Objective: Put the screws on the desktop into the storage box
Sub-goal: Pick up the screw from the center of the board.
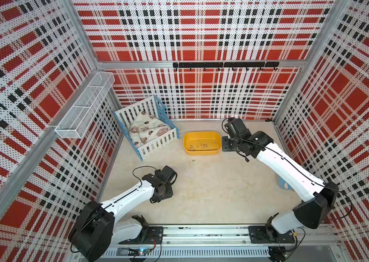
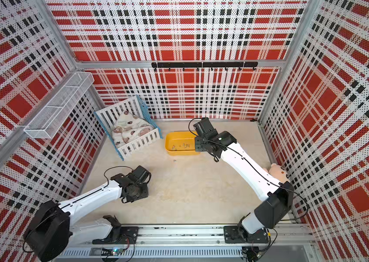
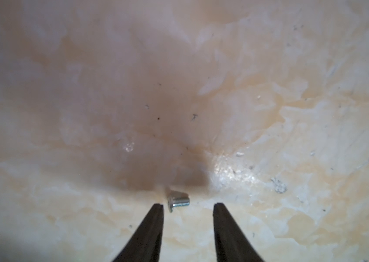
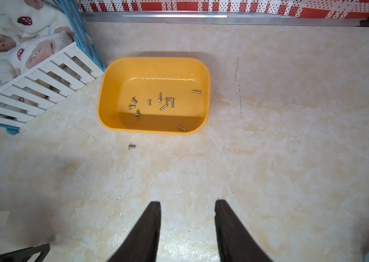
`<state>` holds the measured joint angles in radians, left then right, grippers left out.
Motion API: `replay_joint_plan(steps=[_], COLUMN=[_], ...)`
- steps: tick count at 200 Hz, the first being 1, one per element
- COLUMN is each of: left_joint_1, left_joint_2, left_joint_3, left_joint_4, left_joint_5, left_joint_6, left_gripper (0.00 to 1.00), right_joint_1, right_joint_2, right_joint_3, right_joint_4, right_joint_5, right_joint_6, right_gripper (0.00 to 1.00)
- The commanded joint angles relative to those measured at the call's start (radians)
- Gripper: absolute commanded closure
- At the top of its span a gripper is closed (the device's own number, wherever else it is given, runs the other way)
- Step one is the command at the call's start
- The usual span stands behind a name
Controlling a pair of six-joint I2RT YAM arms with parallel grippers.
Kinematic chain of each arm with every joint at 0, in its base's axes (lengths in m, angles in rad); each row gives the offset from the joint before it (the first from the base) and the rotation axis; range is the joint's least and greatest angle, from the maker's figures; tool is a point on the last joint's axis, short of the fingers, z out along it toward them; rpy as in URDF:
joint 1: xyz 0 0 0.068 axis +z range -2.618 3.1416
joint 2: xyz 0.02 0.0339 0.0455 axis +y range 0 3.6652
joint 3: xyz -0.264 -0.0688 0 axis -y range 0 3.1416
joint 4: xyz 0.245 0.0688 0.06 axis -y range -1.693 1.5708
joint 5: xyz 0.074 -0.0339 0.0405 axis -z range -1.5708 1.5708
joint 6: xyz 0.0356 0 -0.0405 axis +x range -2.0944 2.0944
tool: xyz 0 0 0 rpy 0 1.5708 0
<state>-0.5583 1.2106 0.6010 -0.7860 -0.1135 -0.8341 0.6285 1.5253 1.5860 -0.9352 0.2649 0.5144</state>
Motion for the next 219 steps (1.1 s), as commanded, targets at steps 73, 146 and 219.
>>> replay_joint_plan(steps=[73,146,219], left_joint_1=[-0.014,-0.018,-0.030], left_joint_2=[0.043,0.097,0.142], left_joint_3=[-0.023,-0.021,-0.019], left_joint_4=[-0.001,0.018,0.043], left_joint_5=[0.001,-0.001,-0.003], left_joint_6=[-0.008,-0.008,0.001], left_gripper=[0.62,0.66,0.74], right_joint_1=[0.009,0.008,0.009], right_joint_2=[-0.010,-0.020,-0.026], right_joint_3=[-0.006,-0.022,-0.031], right_joint_4=[0.019,0.035,0.039], right_joint_5=[-0.023,-0.028,-0.034], right_joint_6=[0.003,-0.004,-0.005], right_gripper=[0.55,0.55,0.55])
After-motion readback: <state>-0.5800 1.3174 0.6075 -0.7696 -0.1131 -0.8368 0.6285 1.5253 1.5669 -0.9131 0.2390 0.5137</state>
